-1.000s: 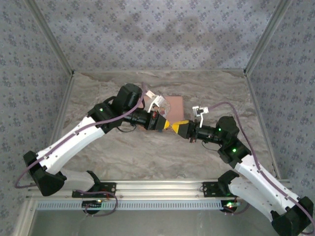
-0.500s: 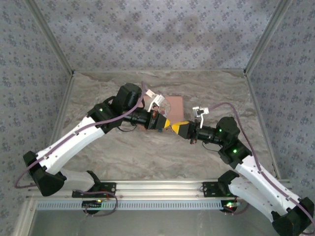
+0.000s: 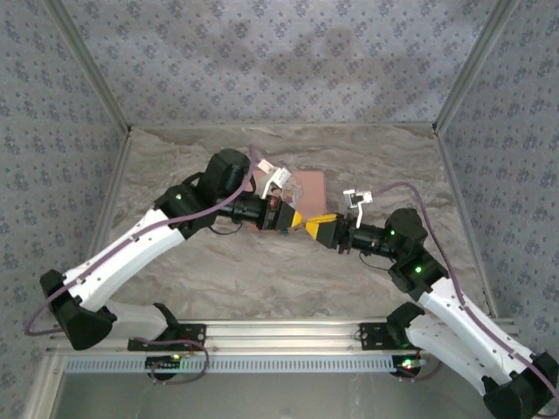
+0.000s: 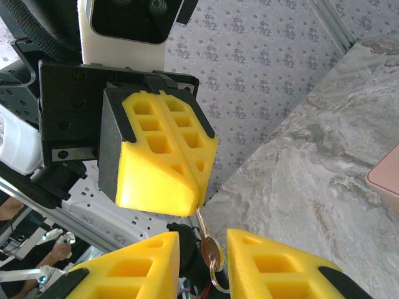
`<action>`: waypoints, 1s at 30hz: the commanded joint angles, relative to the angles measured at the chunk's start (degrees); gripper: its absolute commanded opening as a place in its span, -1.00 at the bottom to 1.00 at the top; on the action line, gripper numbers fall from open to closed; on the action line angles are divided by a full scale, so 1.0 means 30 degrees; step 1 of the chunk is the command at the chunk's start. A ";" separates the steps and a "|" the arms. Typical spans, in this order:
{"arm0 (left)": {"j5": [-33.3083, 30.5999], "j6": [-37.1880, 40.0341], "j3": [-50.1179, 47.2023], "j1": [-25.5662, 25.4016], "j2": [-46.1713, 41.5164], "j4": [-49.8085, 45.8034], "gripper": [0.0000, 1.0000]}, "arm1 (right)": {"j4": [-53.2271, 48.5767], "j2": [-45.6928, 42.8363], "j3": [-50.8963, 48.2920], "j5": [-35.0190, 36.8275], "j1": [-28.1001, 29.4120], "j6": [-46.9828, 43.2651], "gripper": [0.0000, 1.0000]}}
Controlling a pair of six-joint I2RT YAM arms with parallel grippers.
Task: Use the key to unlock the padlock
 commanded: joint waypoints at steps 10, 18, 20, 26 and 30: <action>0.0437 -0.0798 -0.0457 0.0177 -0.0891 0.1585 -1.00 | 0.1033 0.0101 0.0568 -0.0086 0.0319 0.0066 -0.35; 0.0842 -0.1058 -0.0597 0.0142 -0.0796 0.1792 -1.00 | 0.1066 0.0015 0.0635 0.0656 0.0319 0.0097 -0.43; 0.0850 -0.1203 -0.0686 0.0142 -0.0810 0.1985 -1.00 | 0.1082 0.0101 0.0726 0.0681 0.0312 0.0094 -0.39; 0.0820 -0.1355 -0.0838 0.0138 -0.0883 0.2328 -1.00 | 0.1227 0.0382 0.0760 0.0603 0.0317 0.0123 -0.38; 0.0597 -0.1296 -0.0859 0.0173 -0.0961 0.2272 -1.00 | 0.1290 0.0395 0.0646 0.0571 0.0319 0.0211 -0.55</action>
